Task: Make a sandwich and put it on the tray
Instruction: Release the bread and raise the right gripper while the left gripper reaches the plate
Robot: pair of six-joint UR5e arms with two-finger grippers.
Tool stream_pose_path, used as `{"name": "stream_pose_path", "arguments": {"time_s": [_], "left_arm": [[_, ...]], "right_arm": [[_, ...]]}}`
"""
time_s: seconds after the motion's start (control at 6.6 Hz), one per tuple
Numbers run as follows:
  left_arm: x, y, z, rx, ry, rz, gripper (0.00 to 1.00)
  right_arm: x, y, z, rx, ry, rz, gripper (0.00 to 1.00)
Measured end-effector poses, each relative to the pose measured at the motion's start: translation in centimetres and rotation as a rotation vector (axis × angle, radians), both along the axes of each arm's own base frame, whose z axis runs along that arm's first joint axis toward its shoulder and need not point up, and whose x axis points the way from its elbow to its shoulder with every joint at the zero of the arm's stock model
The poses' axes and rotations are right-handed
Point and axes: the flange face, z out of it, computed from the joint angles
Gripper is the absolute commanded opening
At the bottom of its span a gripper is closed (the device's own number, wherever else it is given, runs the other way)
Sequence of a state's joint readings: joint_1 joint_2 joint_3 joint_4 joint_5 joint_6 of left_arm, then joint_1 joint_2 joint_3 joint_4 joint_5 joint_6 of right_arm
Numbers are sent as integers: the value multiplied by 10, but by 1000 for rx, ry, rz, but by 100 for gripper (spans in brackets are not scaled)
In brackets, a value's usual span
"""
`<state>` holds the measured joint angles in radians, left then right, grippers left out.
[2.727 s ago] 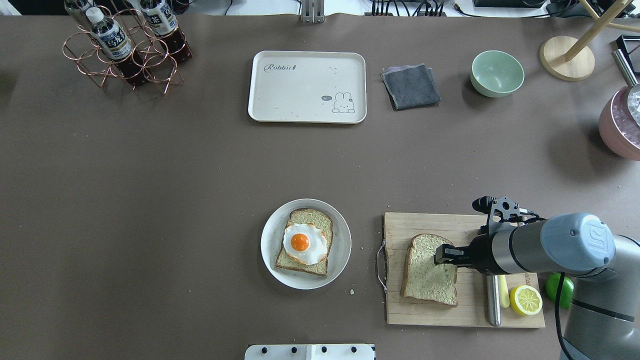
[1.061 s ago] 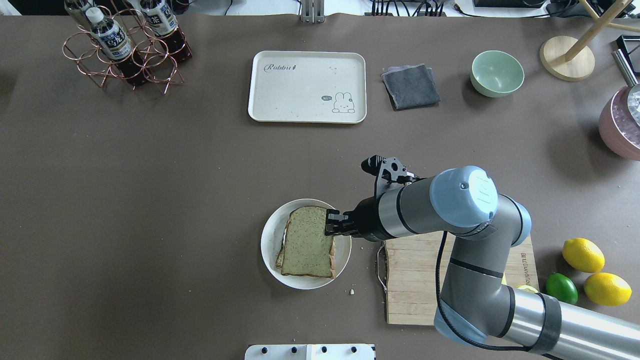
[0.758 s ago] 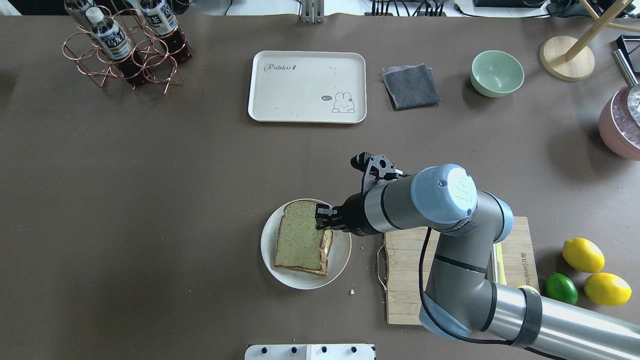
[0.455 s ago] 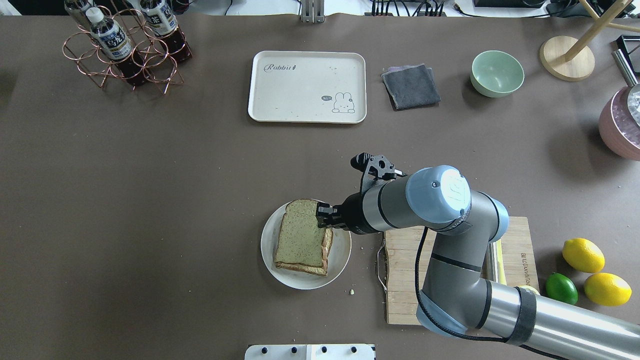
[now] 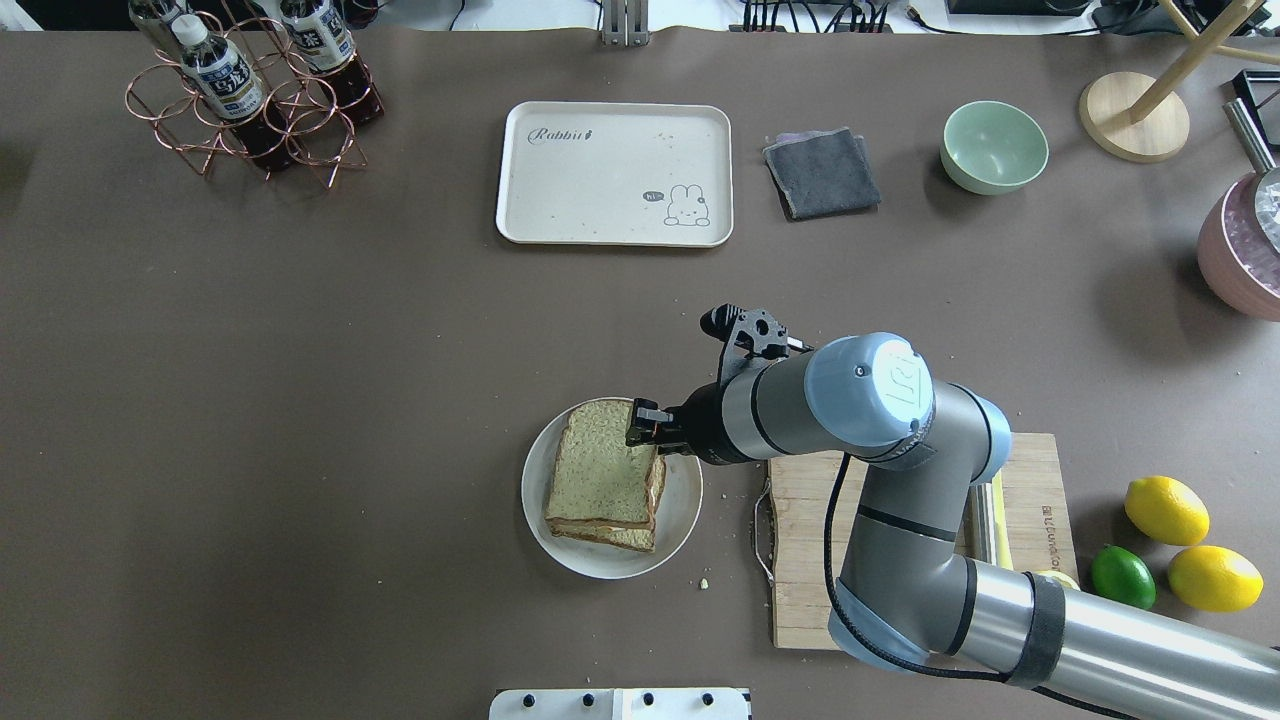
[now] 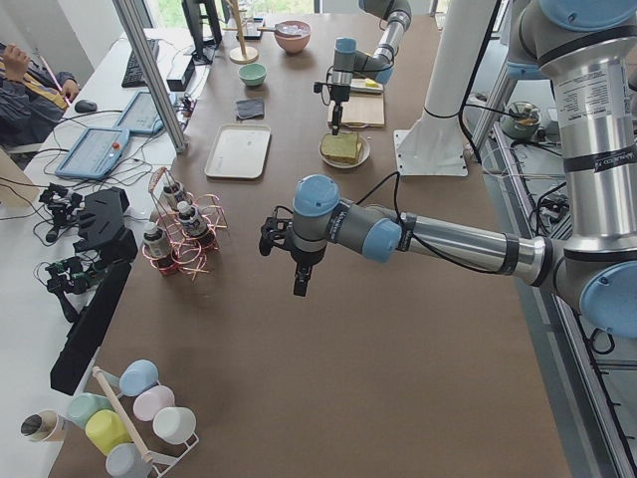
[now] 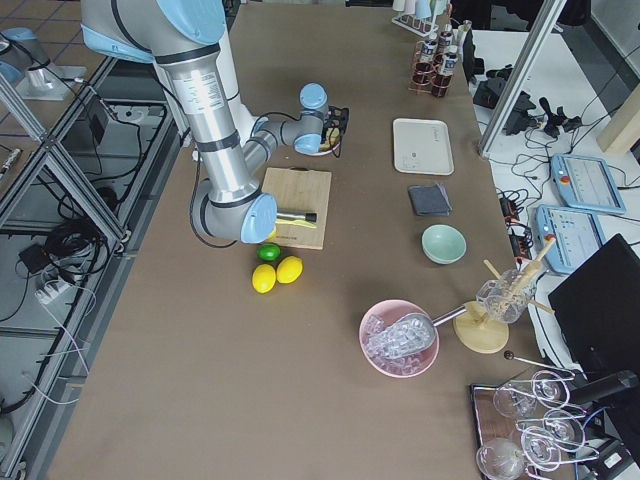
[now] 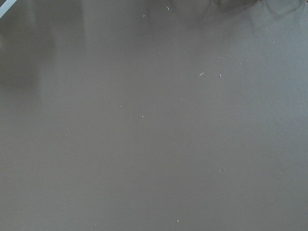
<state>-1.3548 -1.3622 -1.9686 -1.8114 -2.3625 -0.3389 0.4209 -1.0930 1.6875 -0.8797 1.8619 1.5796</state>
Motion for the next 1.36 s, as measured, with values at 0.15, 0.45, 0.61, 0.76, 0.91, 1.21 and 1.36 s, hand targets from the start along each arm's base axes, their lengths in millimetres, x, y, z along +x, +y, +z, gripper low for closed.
{"name": "stream_pose_path", "arguments": {"time_s": [0.15,0.45,0.61,0.76,0.91,1.21,1.36], "left_arm": [[34,-10,-26,-33,69,-11,97],[152,-23,-109,-145,198,5,96],[206,-12,-142,-154,217,38,95],[267,7,-174,-139,217,55,93],[332,29,-202,-132,219,58,89],[437,67,-236,-112,212,46,70],[466,73,-244,-106,209,44,66]], "right_arm": [[15,-1,-4,4,-13,11,100],[66,-27,12,-16,-6,31,100],[102,-55,28,-39,6,32,100],[141,-80,48,-51,22,22,100],[172,-94,66,-46,35,4,100],[217,-107,99,-41,60,-17,100],[231,-107,114,-35,72,-30,100]]}}
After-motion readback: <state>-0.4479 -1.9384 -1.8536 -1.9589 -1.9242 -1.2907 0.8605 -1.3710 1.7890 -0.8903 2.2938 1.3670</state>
